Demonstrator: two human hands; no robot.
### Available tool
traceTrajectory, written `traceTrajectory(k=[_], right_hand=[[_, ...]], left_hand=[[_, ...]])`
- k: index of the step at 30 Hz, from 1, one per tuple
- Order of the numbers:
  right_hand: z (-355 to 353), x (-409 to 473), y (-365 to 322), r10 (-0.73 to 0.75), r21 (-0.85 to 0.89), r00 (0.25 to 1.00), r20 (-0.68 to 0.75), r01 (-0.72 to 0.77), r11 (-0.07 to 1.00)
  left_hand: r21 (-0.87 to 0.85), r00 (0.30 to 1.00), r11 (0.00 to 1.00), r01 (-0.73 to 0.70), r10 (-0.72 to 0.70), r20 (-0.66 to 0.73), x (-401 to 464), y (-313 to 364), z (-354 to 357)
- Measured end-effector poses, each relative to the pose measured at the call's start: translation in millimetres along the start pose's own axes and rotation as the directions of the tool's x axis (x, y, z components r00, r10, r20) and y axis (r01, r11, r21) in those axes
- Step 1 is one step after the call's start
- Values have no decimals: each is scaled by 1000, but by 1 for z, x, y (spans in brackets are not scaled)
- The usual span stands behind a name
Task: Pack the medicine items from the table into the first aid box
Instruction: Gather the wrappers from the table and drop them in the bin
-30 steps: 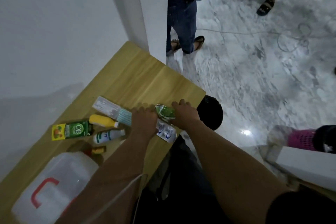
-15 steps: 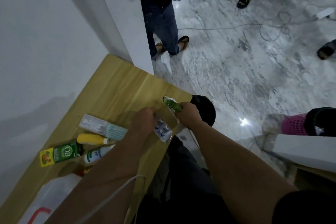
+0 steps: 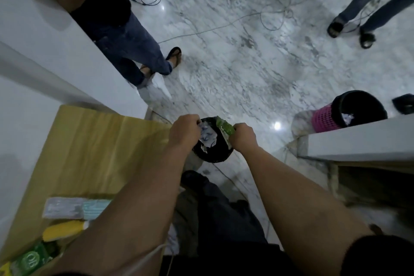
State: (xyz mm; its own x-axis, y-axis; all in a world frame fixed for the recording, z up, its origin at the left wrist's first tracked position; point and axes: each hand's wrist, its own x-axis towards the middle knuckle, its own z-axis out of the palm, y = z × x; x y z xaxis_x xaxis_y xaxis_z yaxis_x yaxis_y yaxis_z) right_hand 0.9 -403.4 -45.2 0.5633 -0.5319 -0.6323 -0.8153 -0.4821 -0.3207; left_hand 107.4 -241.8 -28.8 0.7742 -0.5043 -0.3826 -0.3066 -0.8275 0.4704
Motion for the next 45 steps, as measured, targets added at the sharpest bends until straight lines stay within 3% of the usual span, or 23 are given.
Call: traceTrajectory(k=[6, 14, 23, 31, 37, 41, 45], right_hand=[[21, 40, 31, 120, -44, 991, 59, -117, 992], [30, 84, 42, 158, -36, 978, 136, -155, 987], [22, 71, 20, 103, -83, 984, 144, -91, 992], [0, 31, -57, -164, -252, 977, 133, 194, 948], [1, -21, -137, -363, -353, 924, 125, 383, 853], [25, -70, -195, -518, -389, 842, 152, 532, 752], [62, -130, -248, -676, -433, 703, 222, 692, 578]], left_hand=[[55, 997, 998, 30, -33, 64, 38, 7, 50], [36, 990, 997, 64, -68, 127, 73, 11, 89], [97, 986, 995, 31, -46, 162, 63, 19, 63], [139, 1000, 990, 4, -6, 17, 30, -6, -20], [200, 987, 972, 121, -96, -132, -32, -58, -103], [172, 944, 953, 251, -201, -261, -105, -106, -150], [99, 873, 914, 392, -336, -354, -186, -153, -179]])
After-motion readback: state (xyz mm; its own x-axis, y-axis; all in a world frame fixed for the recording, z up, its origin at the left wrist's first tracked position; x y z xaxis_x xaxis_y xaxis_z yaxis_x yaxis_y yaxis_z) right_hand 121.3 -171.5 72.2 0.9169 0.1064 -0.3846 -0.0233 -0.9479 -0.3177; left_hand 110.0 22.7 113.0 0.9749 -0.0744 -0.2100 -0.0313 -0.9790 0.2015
